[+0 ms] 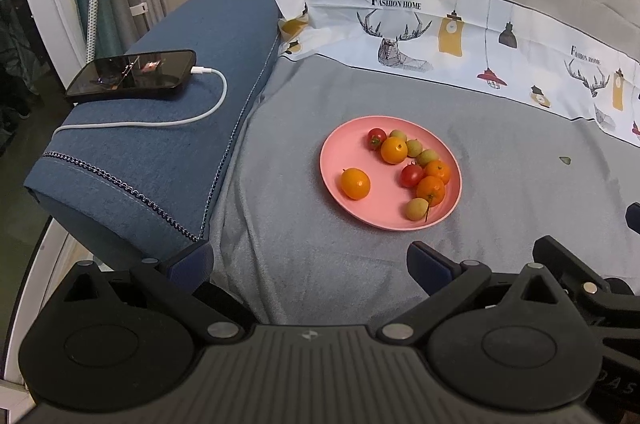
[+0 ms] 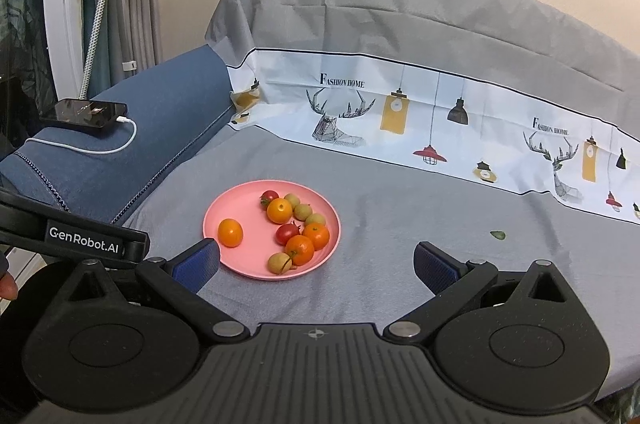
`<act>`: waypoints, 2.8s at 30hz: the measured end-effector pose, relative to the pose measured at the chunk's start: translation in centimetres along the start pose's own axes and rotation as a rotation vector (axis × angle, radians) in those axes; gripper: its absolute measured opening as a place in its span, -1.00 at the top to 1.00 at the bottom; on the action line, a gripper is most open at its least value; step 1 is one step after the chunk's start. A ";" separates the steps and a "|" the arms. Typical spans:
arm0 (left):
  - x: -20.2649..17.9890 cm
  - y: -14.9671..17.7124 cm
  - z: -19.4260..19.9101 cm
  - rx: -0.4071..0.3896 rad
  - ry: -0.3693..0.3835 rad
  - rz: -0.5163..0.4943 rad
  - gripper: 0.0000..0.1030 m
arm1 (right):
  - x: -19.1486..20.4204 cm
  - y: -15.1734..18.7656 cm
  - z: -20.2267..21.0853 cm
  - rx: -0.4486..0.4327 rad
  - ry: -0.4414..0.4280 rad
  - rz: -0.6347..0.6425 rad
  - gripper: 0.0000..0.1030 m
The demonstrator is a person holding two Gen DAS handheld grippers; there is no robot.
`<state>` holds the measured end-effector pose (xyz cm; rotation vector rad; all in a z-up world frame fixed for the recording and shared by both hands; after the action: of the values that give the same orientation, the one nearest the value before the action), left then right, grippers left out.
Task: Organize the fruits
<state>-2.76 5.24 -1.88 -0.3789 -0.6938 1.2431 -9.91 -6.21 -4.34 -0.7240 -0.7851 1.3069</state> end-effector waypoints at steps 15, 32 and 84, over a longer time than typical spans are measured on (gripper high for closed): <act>0.0 0.1 -0.3 0.003 -0.028 -0.010 -0.99 | 0.0 0.1 0.0 0.001 -0.001 -0.002 -0.99; -0.1 0.1 -0.3 -0.004 -0.040 -0.016 -0.99 | -0.3 0.2 -0.3 0.007 -0.012 -0.016 -0.98; -0.1 0.1 -0.5 -0.001 -0.042 -0.022 -0.99 | -0.3 0.2 -0.2 0.007 -0.012 -0.016 -0.99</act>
<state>-2.50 5.25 -2.34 -0.3461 -0.7322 1.2332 -9.90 -6.53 -4.69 -0.7030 -0.7942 1.2998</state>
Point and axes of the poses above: each gripper's, at about its wrist camera, not at the fingertips, and z roughly against the way its jaws point, x to its left, y to its underside, the point moved 5 cm from there along -z, roughly the way its jaws point, and after that the axes turned 15 degrees about -y, right-handed, at the moved point
